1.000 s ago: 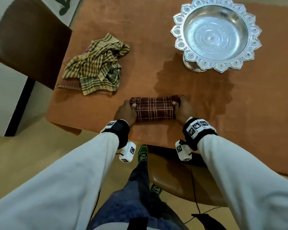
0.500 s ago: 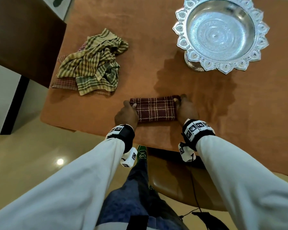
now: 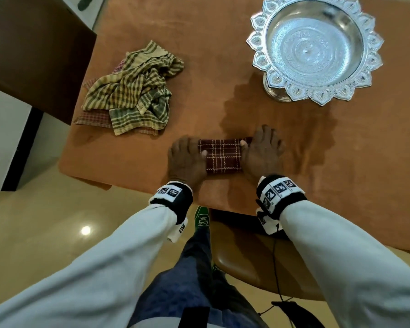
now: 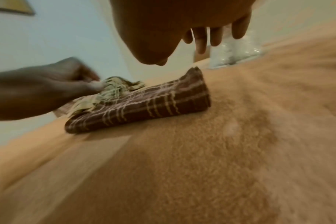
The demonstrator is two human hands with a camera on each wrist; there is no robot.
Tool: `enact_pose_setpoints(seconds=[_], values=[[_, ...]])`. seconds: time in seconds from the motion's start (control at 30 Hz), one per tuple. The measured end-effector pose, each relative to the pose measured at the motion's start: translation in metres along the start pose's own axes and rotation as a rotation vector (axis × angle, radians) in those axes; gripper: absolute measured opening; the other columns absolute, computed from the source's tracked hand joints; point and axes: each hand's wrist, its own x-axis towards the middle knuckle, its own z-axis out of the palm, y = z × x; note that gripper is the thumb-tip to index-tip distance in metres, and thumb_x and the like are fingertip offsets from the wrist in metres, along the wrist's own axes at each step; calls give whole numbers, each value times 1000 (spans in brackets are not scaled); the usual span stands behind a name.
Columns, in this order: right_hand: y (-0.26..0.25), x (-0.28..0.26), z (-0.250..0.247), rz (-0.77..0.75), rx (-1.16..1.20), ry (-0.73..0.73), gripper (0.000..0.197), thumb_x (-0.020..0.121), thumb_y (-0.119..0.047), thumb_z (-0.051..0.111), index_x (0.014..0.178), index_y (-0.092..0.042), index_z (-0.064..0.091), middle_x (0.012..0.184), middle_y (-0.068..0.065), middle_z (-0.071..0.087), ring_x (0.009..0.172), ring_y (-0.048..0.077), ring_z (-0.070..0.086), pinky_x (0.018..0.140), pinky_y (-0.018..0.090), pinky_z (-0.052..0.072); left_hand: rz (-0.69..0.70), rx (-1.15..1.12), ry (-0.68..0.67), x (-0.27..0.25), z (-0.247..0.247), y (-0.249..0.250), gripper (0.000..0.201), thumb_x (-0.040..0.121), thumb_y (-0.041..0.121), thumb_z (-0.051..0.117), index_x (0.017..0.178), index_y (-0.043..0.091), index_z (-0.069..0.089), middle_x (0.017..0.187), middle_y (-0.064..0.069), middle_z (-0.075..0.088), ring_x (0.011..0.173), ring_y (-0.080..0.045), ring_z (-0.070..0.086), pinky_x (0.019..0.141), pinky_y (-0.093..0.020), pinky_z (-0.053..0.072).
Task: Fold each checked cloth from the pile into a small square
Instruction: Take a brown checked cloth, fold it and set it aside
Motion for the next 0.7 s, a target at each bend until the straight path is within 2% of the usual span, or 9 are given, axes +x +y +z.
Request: enact_pose_setpoints(seconds=[0.07, 0.1, 0.17, 0.3, 0.4, 0.47, 0.53, 0.63, 0.7], values=[[-17, -7, 3, -309, -21, -111, 58, 100, -35, 32, 151, -11, 17, 160, 11, 17, 149, 33, 11, 118, 58, 11, 290, 47, -94, -2, 14, 8, 47, 91, 32, 47, 132, 10, 53, 139, -12, 52, 130, -34, 44, 108, -47, 31], [-22, -9, 10, -425, -53, -226, 60, 102, -33, 27, 154, -12, 7, 164, 8, 4, 151, 29, -2, 119, 58, 3, 367, 67, -148, -1, 21, 10, 49, 91, 31, 45, 135, 9, 53, 143, -11, 51, 136, -32, 41, 112, -47, 28], [-18, -5, 23, -504, -136, -416, 62, 103, -38, 18, 155, -16, -8, 165, 4, -11, 150, 23, -15, 119, 55, -8, 403, 91, -238, 0, 31, 5, 54, 92, 34, 41, 140, 10, 51, 148, -9, 48, 142, -30, 36, 115, -47, 24], [17, 6, 32, -607, -279, -385, 79, 93, -62, 6, 156, -14, -2, 165, 9, -3, 151, 28, -8, 120, 45, -11, 416, 106, -267, -3, 32, -13, 63, 96, 44, 36, 152, 15, 32, 160, -5, 26, 148, -23, 23, 119, -46, 18], [29, 7, 31, -625, -337, -363, 86, 89, -67, 3, 156, -15, 2, 164, 11, 0, 151, 31, -9, 118, 54, -10, 385, 130, -266, -8, 28, -27, 67, 96, 45, 34, 154, 12, 27, 162, -8, 21, 149, -24, 19, 120, -48, 17], [28, 6, 29, -572, -357, -370, 87, 88, -71, 4, 156, -17, 0, 164, 12, -5, 150, 31, -13, 116, 59, -12, 355, 148, -283, -12, 26, -35, 69, 96, 46, 31, 154, 12, 24, 163, -8, 17, 150, -24, 17, 120, -50, 15], [28, 5, 26, -540, -379, -398, 88, 89, -73, 7, 157, -18, -3, 164, 12, -11, 149, 30, -17, 113, 60, -16, 324, 161, -296, -16, 22, -42, 69, 95, 47, 29, 155, 13, 23, 163, -7, 16, 150, -24, 16, 120, -50, 13], [24, 9, 17, -491, -325, -465, 84, 92, -72, 14, 156, -21, -7, 164, 8, -8, 150, 27, -14, 113, 62, -15, 246, 154, -290, -15, 10, -46, 65, 95, 43, 32, 154, 15, 27, 163, -8, 18, 149, -27, 19, 118, -51, 18], [17, 14, 7, -454, -211, -480, 71, 99, -56, 25, 156, -21, 3, 164, 7, 7, 151, 29, -1, 117, 62, -2, 73, 54, -317, -13, -1, -42, 61, 96, 38, 40, 152, 17, 28, 159, -12, 23, 142, -32, 28, 114, -49, 28]])
